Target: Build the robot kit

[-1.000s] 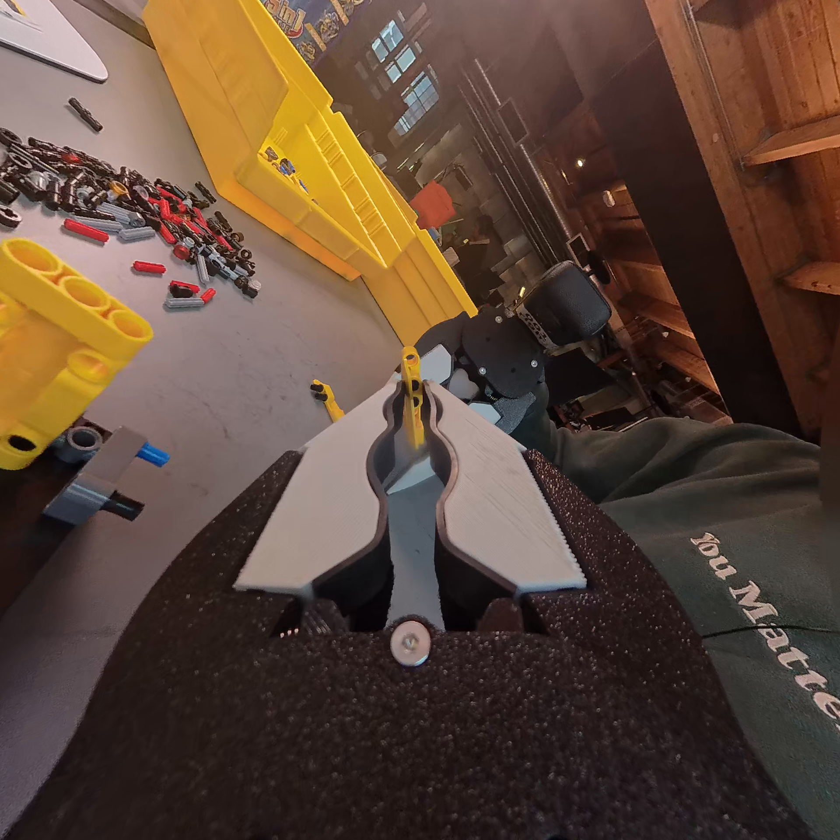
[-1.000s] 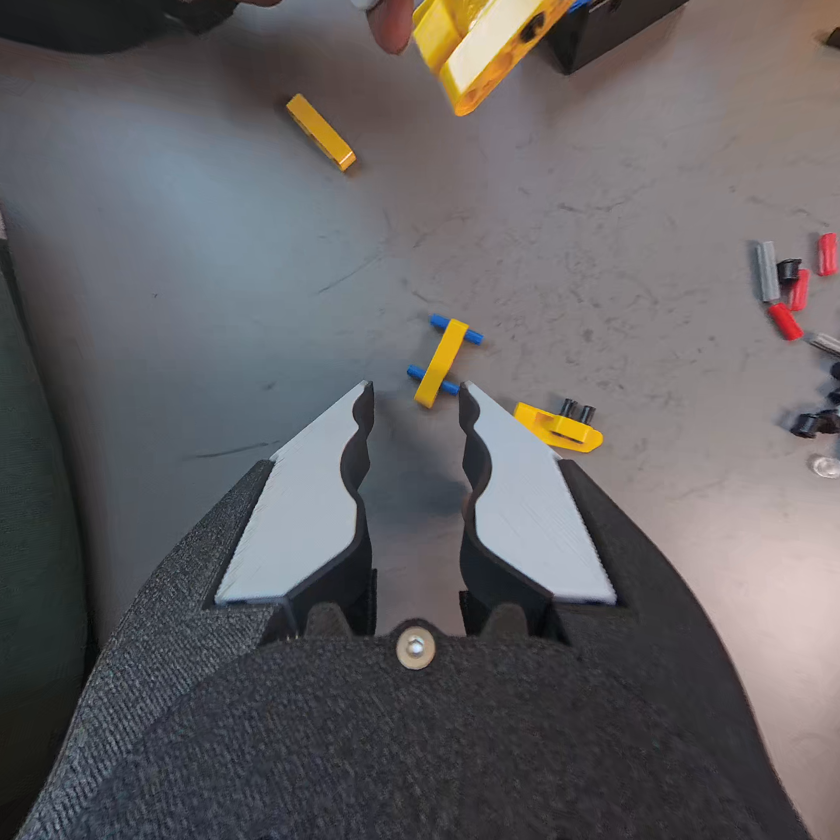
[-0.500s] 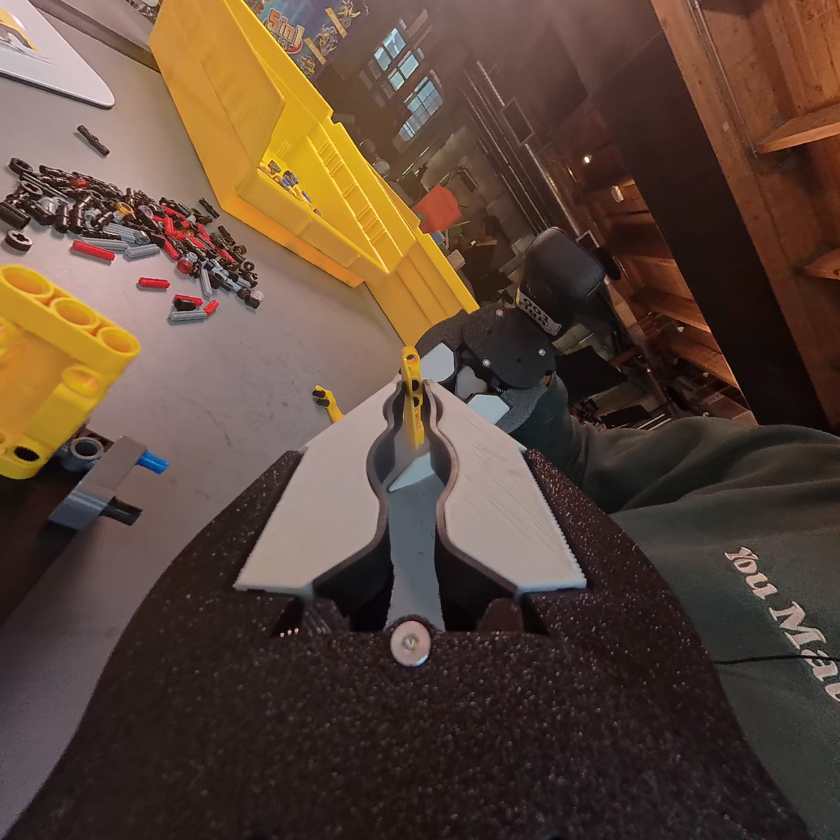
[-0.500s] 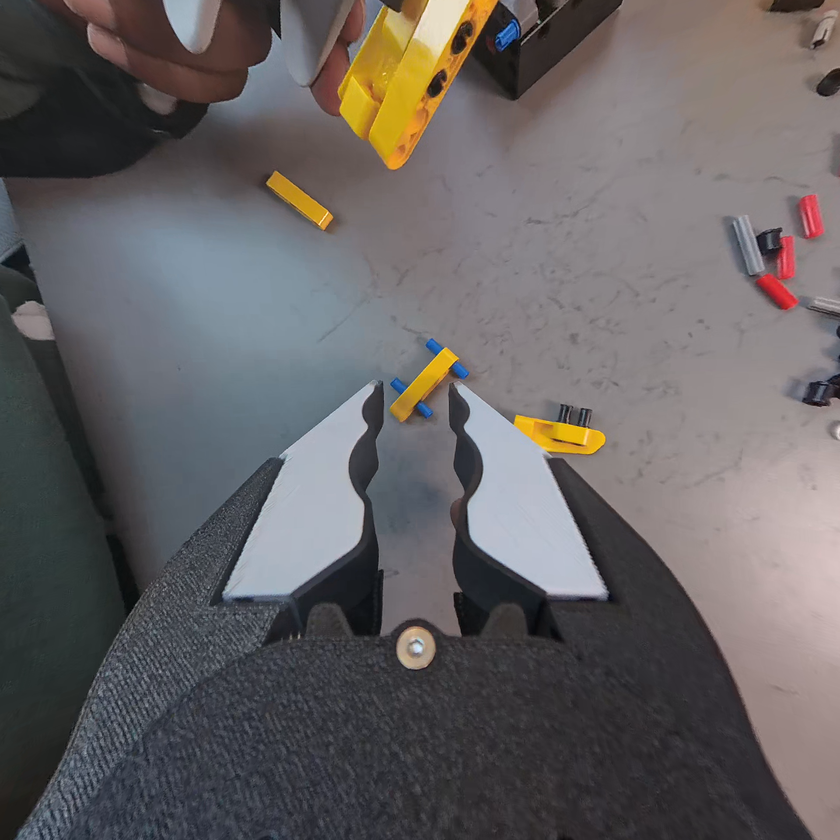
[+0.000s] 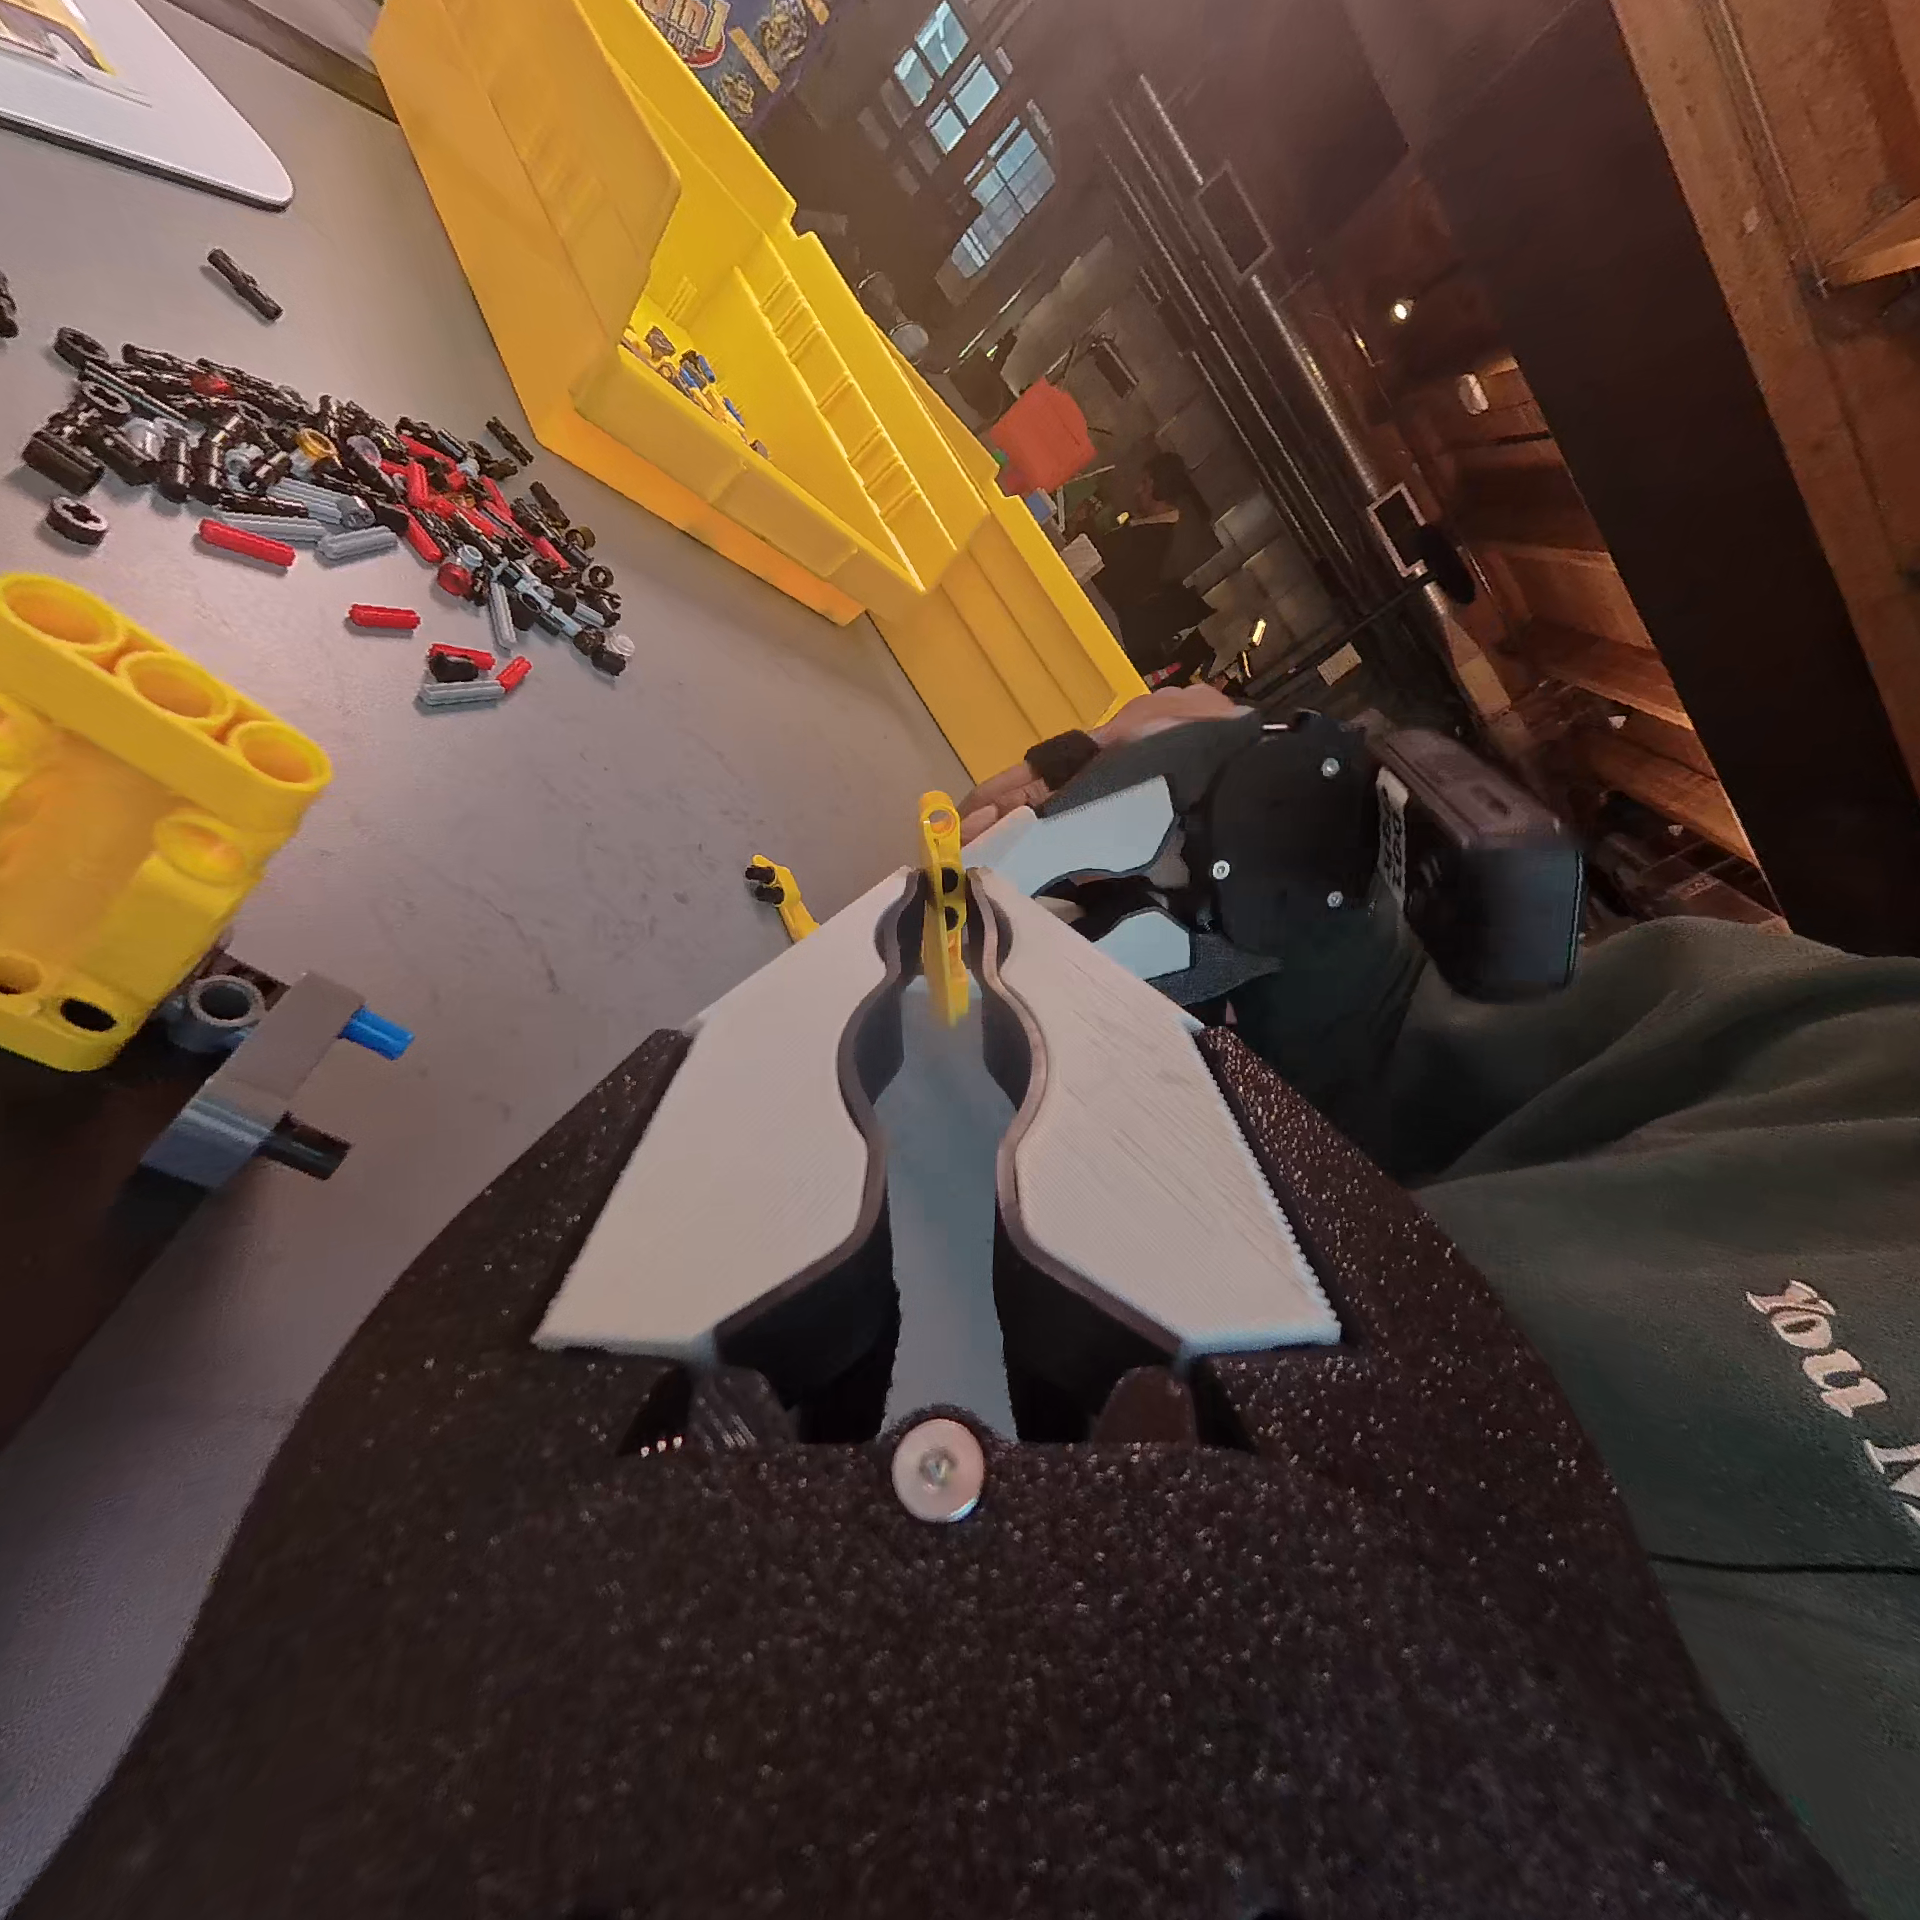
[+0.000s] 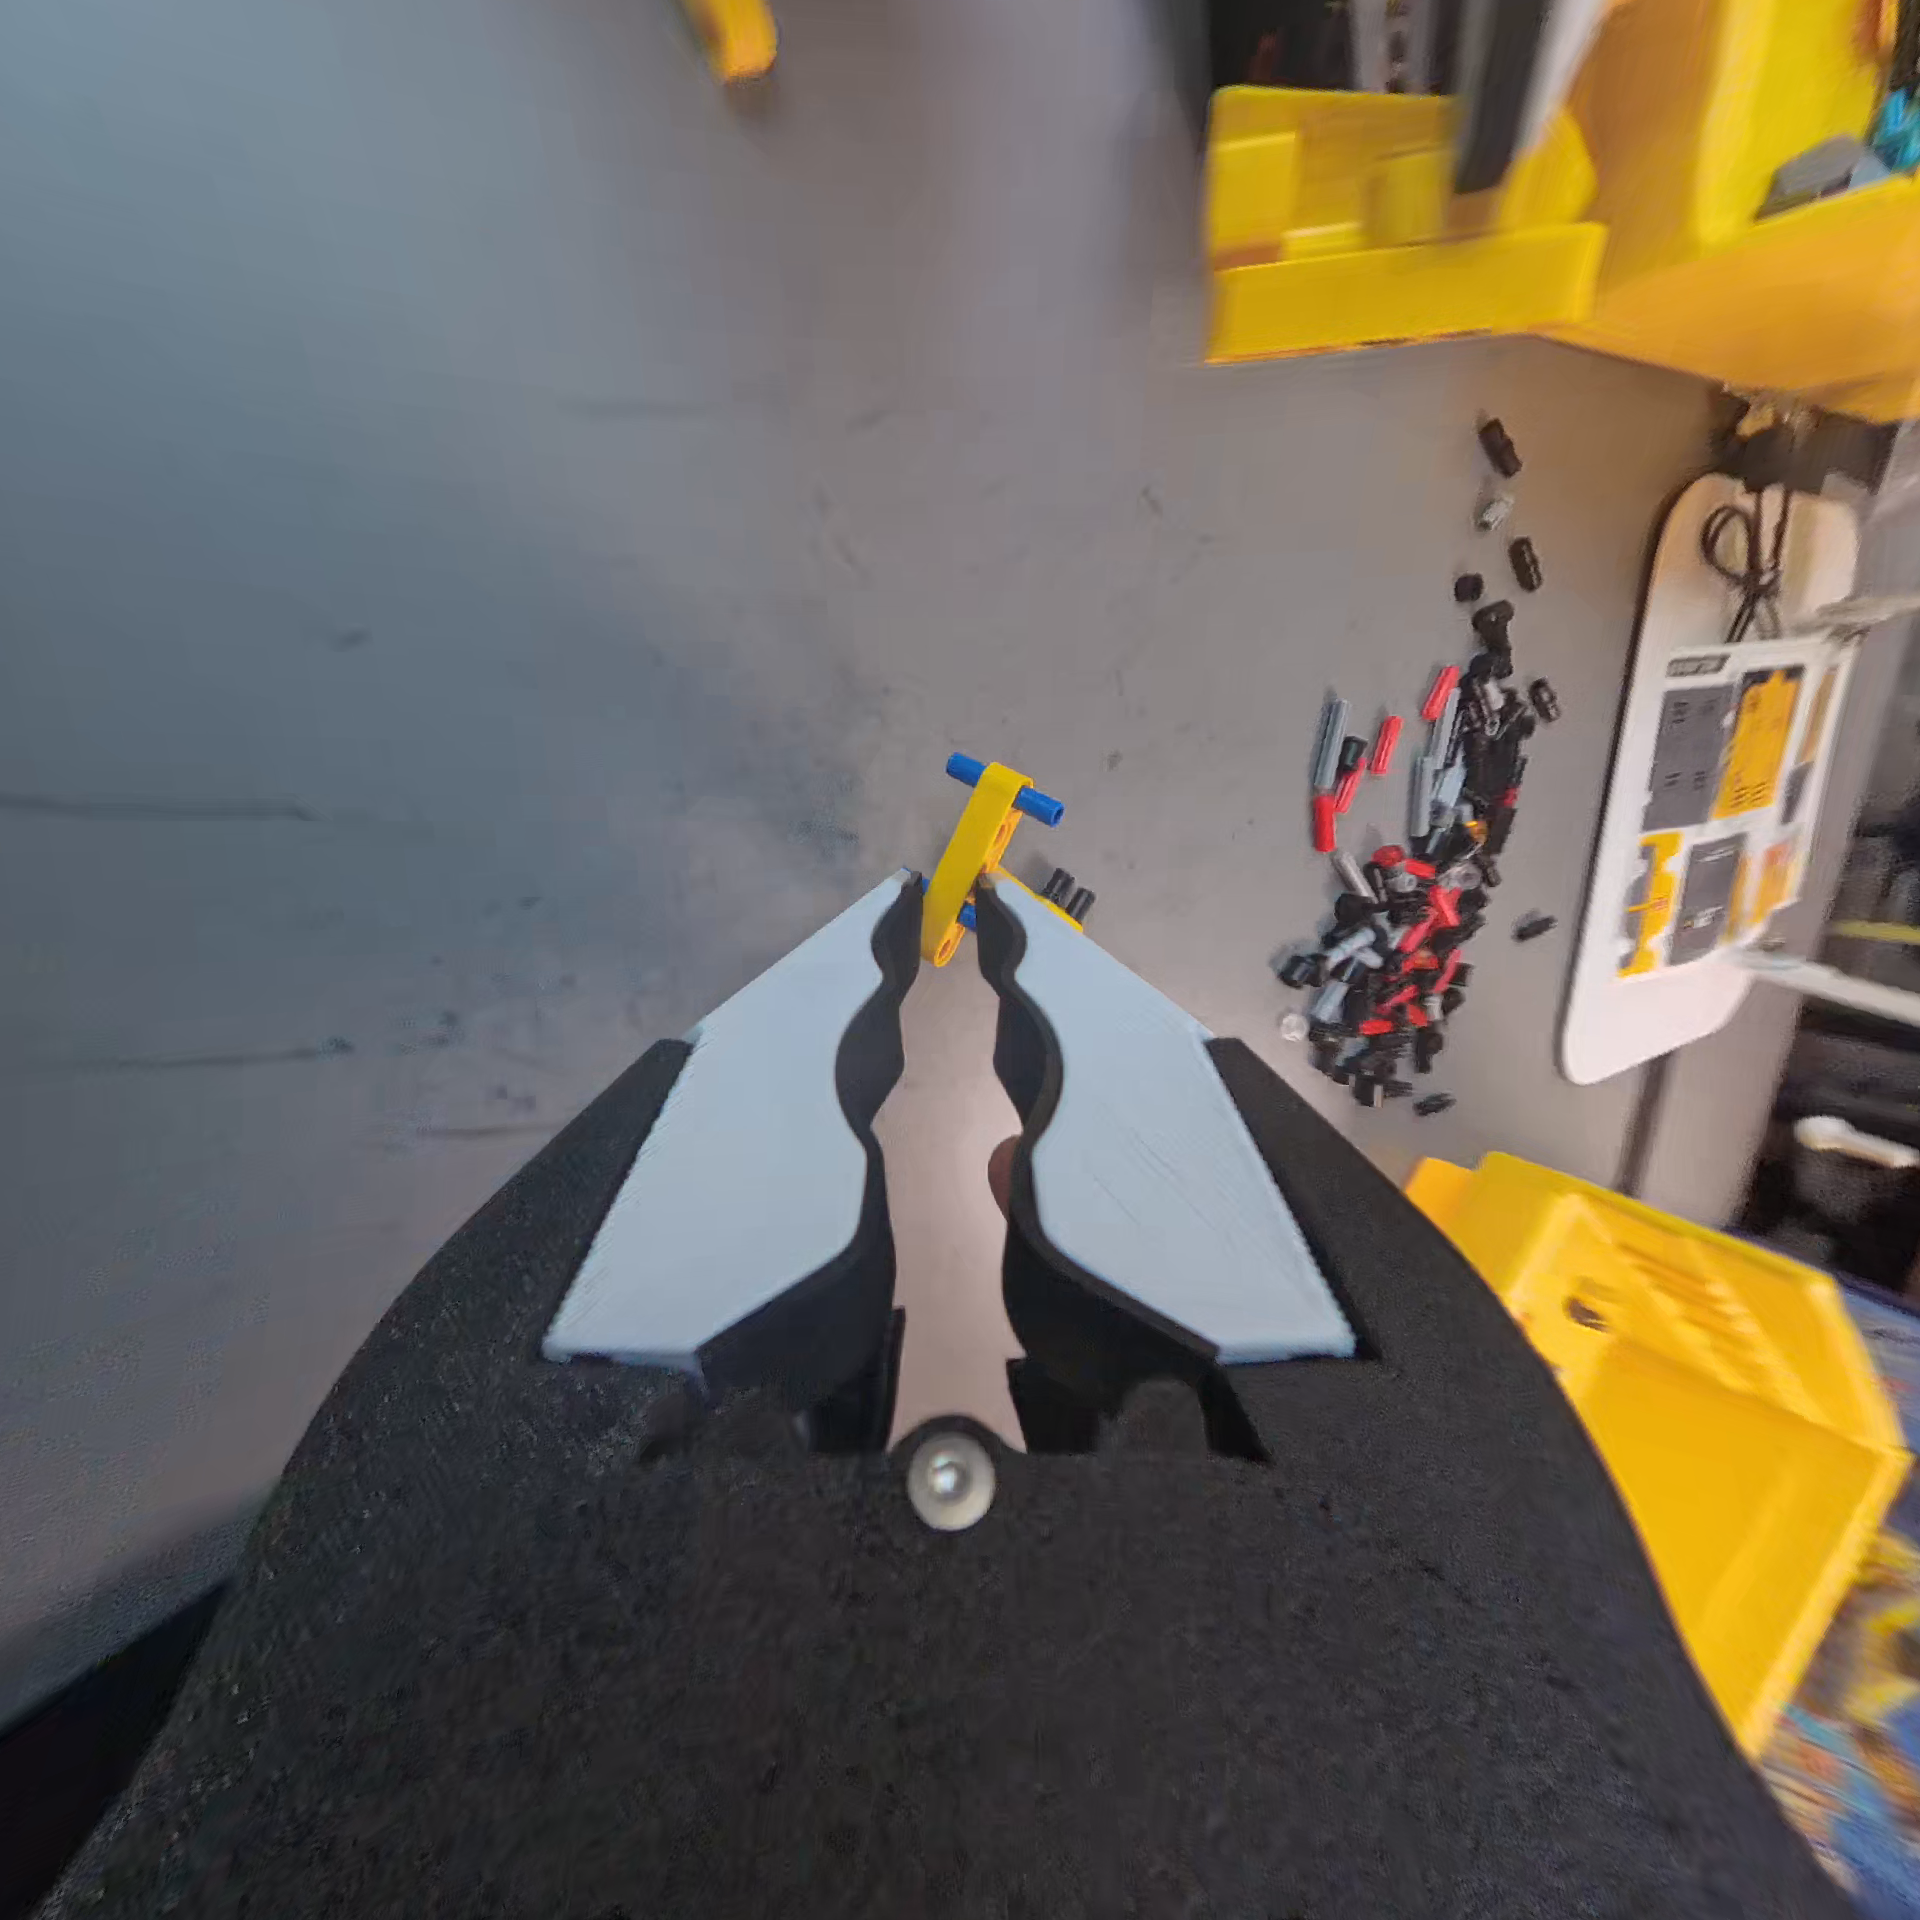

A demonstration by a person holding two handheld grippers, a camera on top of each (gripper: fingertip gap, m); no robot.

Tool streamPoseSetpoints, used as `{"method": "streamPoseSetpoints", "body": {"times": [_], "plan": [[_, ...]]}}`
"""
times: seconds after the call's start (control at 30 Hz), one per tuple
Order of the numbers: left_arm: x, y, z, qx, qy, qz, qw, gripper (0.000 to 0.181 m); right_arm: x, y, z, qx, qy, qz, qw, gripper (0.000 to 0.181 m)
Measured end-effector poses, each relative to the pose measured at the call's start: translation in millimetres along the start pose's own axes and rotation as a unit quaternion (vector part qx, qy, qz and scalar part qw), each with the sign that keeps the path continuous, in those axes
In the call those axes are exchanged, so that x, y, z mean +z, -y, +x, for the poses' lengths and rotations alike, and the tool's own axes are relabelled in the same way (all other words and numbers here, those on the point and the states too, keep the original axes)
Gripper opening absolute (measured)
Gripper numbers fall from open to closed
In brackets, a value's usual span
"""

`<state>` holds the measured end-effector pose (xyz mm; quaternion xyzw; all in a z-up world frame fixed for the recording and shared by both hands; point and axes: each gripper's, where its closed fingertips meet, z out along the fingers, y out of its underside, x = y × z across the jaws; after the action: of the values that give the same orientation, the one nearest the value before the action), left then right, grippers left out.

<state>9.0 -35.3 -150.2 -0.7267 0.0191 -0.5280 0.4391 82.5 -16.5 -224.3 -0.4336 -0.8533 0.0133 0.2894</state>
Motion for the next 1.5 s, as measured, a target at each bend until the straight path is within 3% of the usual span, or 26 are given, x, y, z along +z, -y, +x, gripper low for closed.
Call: {"method": "streamPoseSetpoints", "body": {"times": [0.13, 0.33, 0.53, 0.73, 0.83, 1.07, 1.27, 1.37, 1.5], "plan": [[0.5, -0.5, 1.0, 0.003, -0.001, -0.002, 1.0, 0.006, -0.4, -9.7, -9.7, -0.144, -0.055, -0.05, 0.987, 0.01], [1.4, -1.7, 2.2, 0.006, -0.002, -0.005, 1.0, 0.006, -5.8, -6.2, -24.2, -0.178, -0.052, -0.056, 0.981, 0.017], [2.1, -2.3, 5.3, 0.011, -0.005, -0.008, 1.0, 0.006, -10.6, -3.0, -23.7, -0.115, -0.028, -0.028, 0.993, 0.02], [1.9, -2.0, 5.8, 0.013, -0.004, -0.008, 1.0, 0.006, -12.1, 3.8, -25.5, -0.011, 0.046, 0.025, 0.999, 0.023], [1.9, -2.1, 6.1, 0.013, -0.005, -0.009, 1.0, 0.006, -14.0, 8.7, -24.2, 0.054, 0.109, 0.045, 0.992, 0.024], [1.9, -2.0, 9.2, 0.015, -0.011, -0.009, 1.0, 0.006, -6.2, 2.4, -20.0, 0.14, 0.227, 0.009, 0.964, 0.023], [2.0, -2.0, 11.5, 0.019, -0.016, -0.009, 1.0, 0.006, 1.9, 3.0, -26.7, 0.13, 0.234, 0.009, 0.963, 0.022], [2.2, -2.6, 11.5, 0.019, -0.017, -0.01, 1.0, 0.006, 4.5, 1.9, -26.2, 0.125, 0.223, 0.021, 0.966, 0.007], [0.6, 2.6, 19.6, 0.033, -0.036, 0.007, 0.999, 0.006, -15.9, 19.7, -10.3, 0.185, 0.22, 0.123, 0.95, 0.006]]}}
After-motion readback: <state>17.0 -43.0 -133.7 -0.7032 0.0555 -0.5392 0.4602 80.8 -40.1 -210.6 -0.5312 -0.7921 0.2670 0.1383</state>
